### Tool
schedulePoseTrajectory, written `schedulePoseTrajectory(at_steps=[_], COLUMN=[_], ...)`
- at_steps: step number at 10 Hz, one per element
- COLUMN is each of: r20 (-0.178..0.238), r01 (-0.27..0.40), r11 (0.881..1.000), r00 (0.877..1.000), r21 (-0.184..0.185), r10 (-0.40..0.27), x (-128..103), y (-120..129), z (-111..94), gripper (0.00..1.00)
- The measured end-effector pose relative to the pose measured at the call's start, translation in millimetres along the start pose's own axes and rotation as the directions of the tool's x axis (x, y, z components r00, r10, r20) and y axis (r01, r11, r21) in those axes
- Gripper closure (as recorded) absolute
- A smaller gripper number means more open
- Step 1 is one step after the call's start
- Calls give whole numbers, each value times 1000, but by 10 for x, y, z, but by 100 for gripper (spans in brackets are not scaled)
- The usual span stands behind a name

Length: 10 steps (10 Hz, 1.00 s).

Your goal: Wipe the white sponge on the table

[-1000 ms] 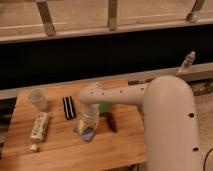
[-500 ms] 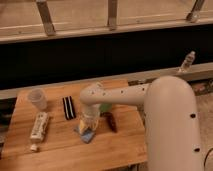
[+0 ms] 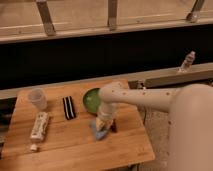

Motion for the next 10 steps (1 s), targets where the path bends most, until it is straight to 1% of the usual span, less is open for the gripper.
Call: schedulePoseTrajectory(at_steps=[1,2,3,4,6,8,9,10], r20=[3,4,7,10,8,-10,-17,-29], r01=[-25,-41,-42,-30,9,90,123,158], r11=[1000,999,999,999,1000,996,992,987], r00=[1000,999,999,999,1000,996,992,987], r21=[-12,-19,-25,-25,-22,-20,-19,-13], r10=[25,41,42,30,-9,-90,-123,-158], x=[0,-12,-38,-60,-98,-150,-117,-29], y=[-216,-367,-487,-495,-347,84,276,447], z=[-51,-87,-139,-186,-214,-143,-107,-67], gripper=[100,100,100,100,100,100,100,100])
